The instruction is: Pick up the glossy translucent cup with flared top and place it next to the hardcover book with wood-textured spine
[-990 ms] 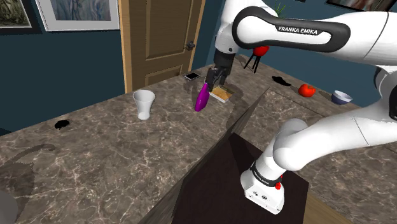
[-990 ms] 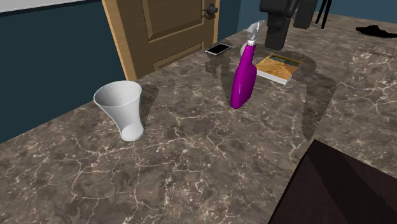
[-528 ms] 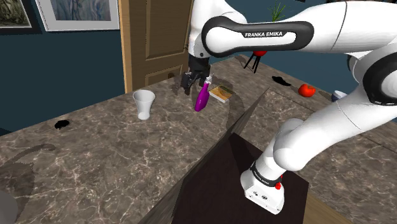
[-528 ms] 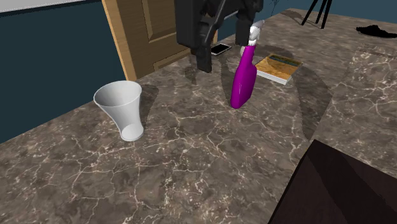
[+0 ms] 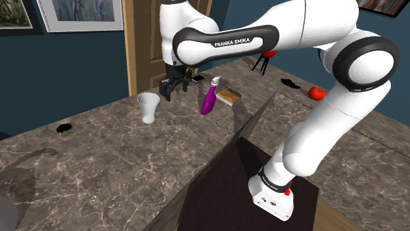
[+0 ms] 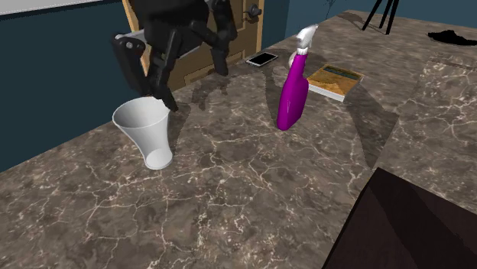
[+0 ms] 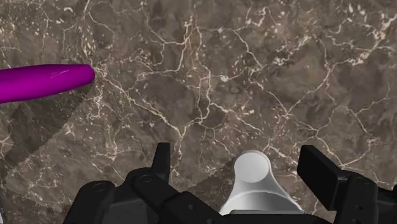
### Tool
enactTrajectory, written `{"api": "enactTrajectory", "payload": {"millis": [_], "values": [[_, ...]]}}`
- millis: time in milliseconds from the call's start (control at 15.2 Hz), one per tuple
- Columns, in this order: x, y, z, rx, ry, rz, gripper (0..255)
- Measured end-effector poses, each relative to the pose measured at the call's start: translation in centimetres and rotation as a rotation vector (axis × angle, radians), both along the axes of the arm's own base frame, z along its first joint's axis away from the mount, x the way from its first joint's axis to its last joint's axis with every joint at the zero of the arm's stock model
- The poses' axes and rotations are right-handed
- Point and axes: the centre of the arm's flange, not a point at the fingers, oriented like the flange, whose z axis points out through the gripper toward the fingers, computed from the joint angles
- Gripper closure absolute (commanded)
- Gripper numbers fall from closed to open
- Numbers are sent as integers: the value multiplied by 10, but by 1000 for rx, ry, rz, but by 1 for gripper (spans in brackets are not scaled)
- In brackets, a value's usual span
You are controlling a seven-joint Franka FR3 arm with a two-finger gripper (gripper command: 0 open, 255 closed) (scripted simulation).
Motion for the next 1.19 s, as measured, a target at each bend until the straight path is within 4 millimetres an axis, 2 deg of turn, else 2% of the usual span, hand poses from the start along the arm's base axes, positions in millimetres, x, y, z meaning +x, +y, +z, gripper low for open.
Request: {"api": "enactTrajectory", "payload": {"millis": [792, 924, 1188], "values": [[116, 100, -71, -109, -24, -12, 0], [123, 105, -81, -117, -26, -13, 0], [127, 100, -100, -120, -26, -14, 0]]}}
